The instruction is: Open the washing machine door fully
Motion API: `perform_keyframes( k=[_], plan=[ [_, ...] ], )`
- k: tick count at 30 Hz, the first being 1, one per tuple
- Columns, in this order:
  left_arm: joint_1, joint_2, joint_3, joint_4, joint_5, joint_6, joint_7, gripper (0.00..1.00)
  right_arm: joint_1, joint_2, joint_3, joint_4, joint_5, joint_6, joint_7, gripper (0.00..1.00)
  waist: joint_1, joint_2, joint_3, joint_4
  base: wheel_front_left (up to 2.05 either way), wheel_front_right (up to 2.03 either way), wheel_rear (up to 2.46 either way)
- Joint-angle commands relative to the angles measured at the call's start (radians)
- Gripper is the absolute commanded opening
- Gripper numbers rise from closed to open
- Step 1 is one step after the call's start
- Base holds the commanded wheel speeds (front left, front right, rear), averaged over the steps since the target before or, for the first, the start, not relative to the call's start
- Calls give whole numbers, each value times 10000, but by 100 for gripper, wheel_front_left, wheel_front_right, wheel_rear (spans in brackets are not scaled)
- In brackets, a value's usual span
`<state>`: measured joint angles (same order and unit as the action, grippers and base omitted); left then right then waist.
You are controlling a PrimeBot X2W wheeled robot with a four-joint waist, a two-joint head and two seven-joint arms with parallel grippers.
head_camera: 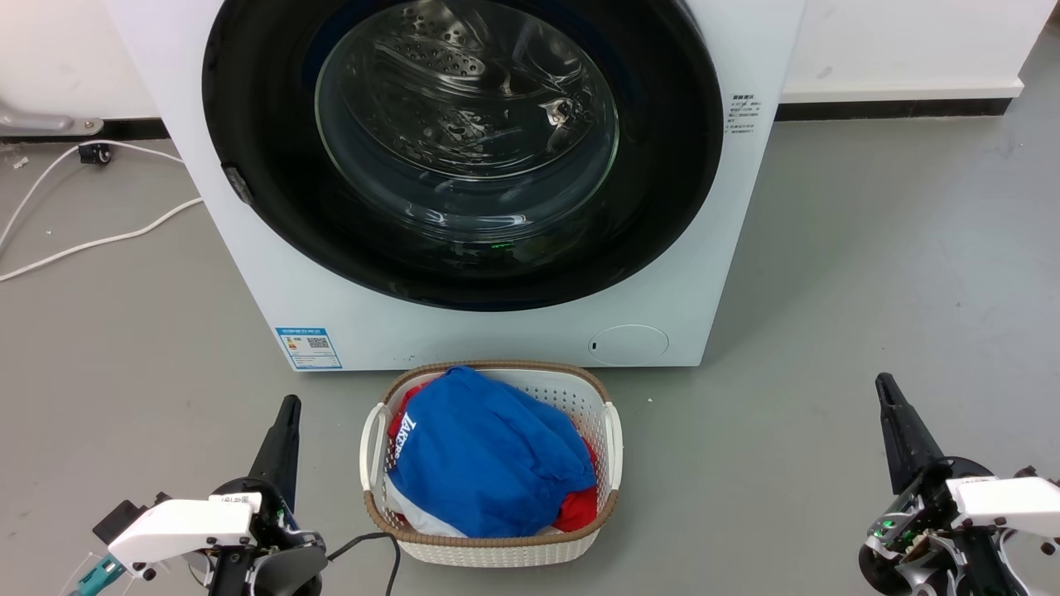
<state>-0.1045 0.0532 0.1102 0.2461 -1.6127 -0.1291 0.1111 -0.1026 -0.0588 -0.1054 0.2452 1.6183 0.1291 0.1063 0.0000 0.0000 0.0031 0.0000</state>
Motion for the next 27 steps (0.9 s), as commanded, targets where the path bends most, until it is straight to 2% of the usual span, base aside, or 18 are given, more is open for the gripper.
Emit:
perform_keyframes(
  k=[1,13,14,27],
  plan=[
    [-77,-15,45,1,54,-29,18,0,-100,42,-15,14,-49,29,26,0,0,0,0,0,0,0,0],
    [-1,-2,4,-1,8,0,2,0,-1,8,-15,1,-5,0,8,0,0,0,0,0,0,0,0],
    [16,-6,-15,38,5,2,-3,100,21,8,-7,31,-4,0,3,100,0,0,0,0,0,0,0],
    [-17,15,-783,-132,418,0,-625,100,281,-89,407,-370,-659,3,-602,100,0,0,11,8,0,0,0]
  ],
)
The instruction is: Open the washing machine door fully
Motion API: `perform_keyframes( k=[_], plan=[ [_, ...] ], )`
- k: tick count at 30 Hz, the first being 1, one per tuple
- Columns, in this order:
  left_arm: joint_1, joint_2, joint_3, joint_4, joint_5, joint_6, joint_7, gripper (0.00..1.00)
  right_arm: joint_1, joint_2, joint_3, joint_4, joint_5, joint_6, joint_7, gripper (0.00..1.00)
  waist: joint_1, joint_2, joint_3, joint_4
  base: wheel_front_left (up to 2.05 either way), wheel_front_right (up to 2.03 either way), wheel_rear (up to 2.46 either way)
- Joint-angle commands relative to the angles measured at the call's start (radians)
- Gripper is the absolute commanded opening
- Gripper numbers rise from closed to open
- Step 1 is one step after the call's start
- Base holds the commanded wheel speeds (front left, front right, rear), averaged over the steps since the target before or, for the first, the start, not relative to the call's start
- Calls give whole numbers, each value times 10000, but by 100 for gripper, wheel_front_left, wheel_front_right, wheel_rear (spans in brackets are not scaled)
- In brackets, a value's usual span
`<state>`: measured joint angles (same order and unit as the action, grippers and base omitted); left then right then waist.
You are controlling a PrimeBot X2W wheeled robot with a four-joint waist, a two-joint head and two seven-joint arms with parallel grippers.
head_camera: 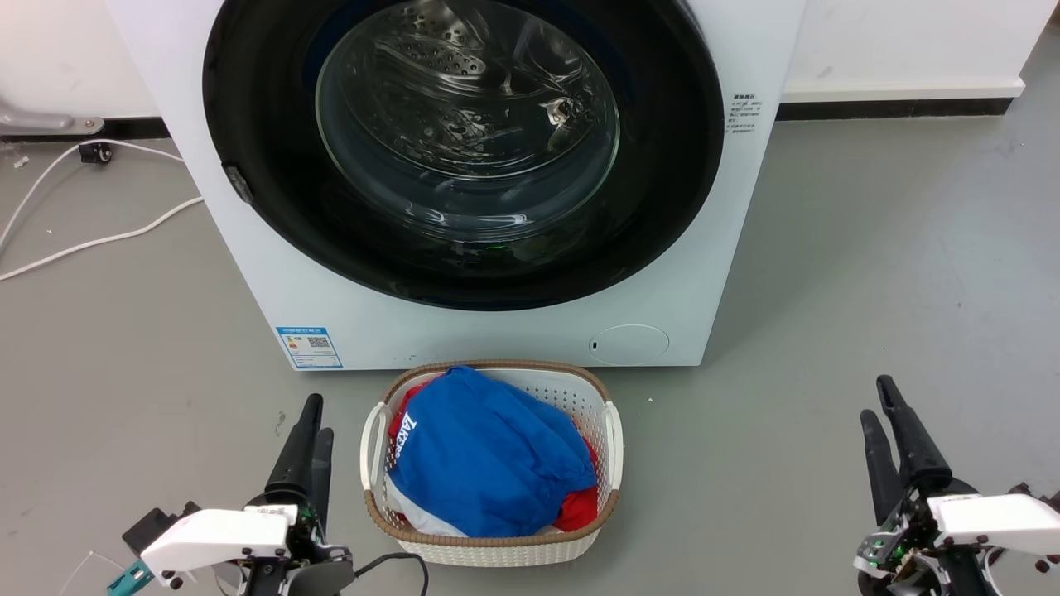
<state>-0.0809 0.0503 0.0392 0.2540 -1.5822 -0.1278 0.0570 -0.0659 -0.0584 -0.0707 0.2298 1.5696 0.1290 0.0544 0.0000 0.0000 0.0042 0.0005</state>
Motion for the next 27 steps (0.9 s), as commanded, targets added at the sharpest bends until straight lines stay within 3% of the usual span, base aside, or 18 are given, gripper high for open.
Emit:
perform_keyframes(
  k=[1,15,21,23,27],
  plan=[
    [-260,50,-104,-237,225,-14,-134,100,-76,-122,104,-237,-335,5,-134,100,0,0,1,5,0,0,0],
    [-234,41,-327,-860,3334,-19,-692,100,45,-139,312,-640,-3642,8,-694,100,0,0,34,24,0,0,0],
    [-241,67,-415,-981,5121,-21,-923,100,94,-150,472,-709,-5322,10,-925,100,0,0,60,33,0,0,0],
    [-253,177,-738,-1080,6555,-23,-1141,100,95,-156,583,-744,-6734,11,-1082,100,0,0,88,50,0,0,0],
    [-274,272,-877,-1156,7387,2,-1279,100,110,-144,619,-830,-7552,12,-1173,100,0,0,103,59,0,0,0]
  ],
)
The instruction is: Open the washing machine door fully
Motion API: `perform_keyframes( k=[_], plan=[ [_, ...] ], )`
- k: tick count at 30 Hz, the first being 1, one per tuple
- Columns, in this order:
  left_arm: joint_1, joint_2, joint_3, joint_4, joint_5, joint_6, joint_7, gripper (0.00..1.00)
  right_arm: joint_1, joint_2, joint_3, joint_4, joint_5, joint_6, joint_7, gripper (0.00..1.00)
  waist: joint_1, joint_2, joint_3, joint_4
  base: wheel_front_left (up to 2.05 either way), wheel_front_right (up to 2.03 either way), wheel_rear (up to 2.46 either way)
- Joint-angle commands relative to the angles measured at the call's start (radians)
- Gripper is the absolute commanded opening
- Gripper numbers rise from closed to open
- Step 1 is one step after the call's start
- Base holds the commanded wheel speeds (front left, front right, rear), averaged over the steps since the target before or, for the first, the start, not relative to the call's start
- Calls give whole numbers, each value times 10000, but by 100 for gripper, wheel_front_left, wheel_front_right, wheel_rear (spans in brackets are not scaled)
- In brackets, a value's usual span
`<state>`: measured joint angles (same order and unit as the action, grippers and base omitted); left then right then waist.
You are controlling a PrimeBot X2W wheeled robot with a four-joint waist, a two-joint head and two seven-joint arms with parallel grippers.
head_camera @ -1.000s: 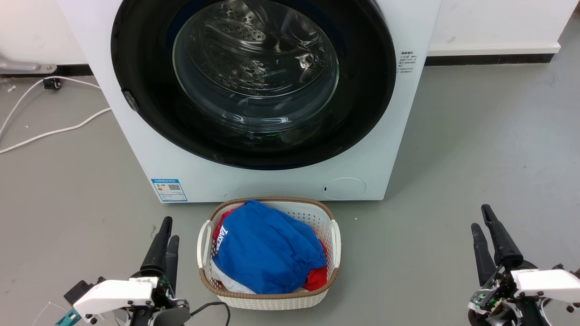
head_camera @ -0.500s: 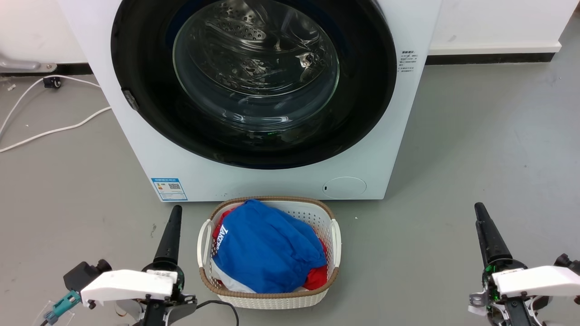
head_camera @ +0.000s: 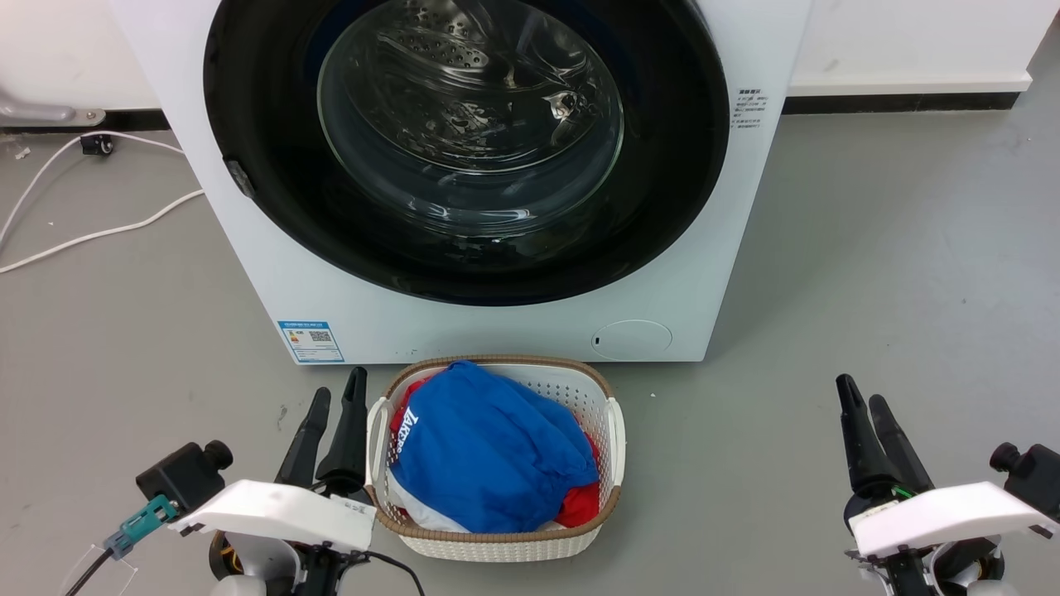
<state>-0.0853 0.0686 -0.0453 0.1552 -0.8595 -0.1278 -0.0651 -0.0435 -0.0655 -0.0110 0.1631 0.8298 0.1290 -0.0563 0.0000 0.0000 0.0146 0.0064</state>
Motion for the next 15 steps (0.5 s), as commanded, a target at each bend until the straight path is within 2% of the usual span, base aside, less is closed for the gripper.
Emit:
perform_keyframes(
  k=[1,15],
  plan=[
    [-229,112,-63,-181,355,22,-92,100,-104,-68,33,-190,-330,12,-90,100,0,0,0,1,0,0,0],
    [-245,408,-635,-151,2464,312,-526,100,122,-46,232,-511,-2513,16,-156,100,0,0,-20,21,0,0,0]
  ],
)
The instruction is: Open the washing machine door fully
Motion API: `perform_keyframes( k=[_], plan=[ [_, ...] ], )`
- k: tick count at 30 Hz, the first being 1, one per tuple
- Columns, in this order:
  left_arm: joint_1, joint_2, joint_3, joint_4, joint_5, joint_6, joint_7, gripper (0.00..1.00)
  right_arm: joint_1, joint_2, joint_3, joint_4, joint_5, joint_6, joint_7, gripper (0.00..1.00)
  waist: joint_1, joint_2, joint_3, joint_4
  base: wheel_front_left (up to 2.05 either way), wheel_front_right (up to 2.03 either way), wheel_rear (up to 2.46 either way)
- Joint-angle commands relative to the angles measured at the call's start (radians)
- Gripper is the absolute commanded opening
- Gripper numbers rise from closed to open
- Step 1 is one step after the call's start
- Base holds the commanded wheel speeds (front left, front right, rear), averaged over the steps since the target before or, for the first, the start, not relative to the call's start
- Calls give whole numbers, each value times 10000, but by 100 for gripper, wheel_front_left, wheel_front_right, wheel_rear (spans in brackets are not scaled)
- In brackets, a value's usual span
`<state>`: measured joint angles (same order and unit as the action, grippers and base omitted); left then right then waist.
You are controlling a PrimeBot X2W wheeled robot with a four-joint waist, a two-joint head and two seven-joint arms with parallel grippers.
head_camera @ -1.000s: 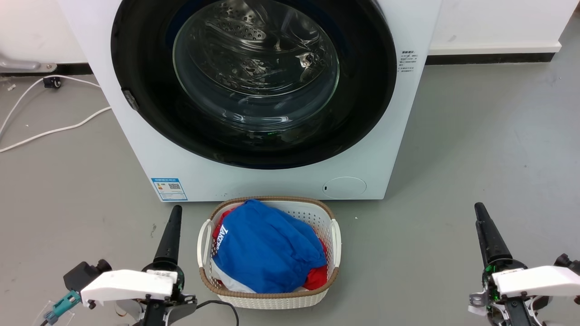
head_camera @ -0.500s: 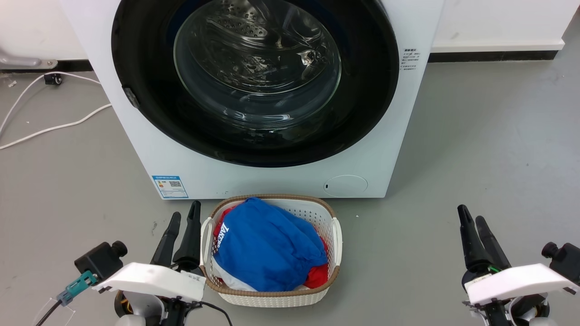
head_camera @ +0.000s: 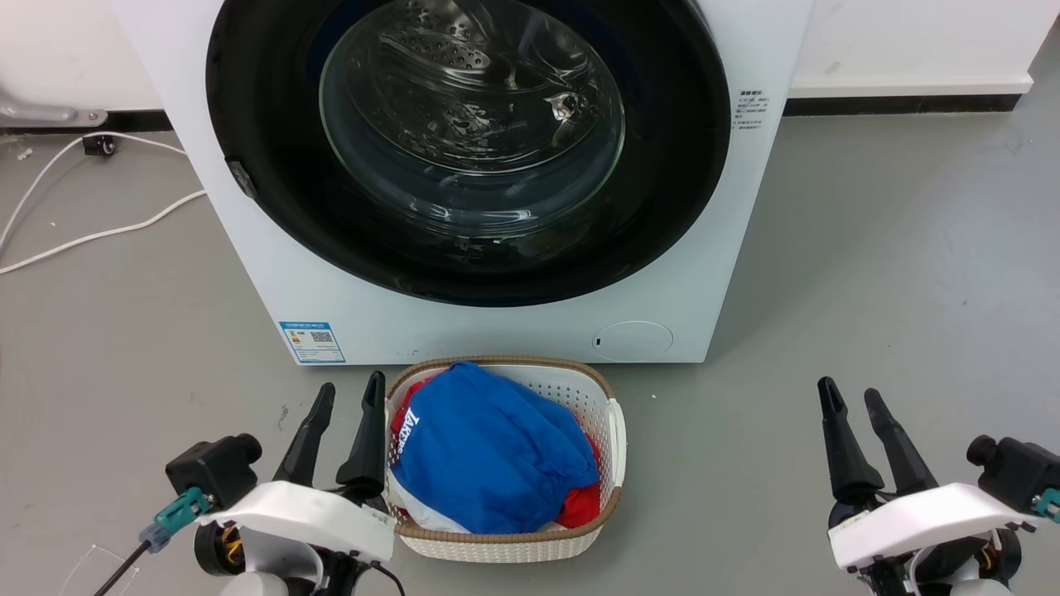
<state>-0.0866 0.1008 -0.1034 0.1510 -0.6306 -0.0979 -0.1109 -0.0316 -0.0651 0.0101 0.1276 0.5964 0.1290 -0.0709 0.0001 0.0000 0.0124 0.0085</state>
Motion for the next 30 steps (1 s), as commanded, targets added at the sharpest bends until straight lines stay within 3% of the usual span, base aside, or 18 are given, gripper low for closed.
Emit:
perform_keyframes(
  k=[1,30],
  plan=[
    [-243,105,-97,-89,303,29,-96,100,11,-46,20,-175,-318,16,0,100,-1,0,1,2,0,0,0],
    [-327,567,-848,218,3163,635,-835,100,376,59,157,-855,-3852,21,-20,100,-1,0,-28,34,0,0,0]
  ],
)
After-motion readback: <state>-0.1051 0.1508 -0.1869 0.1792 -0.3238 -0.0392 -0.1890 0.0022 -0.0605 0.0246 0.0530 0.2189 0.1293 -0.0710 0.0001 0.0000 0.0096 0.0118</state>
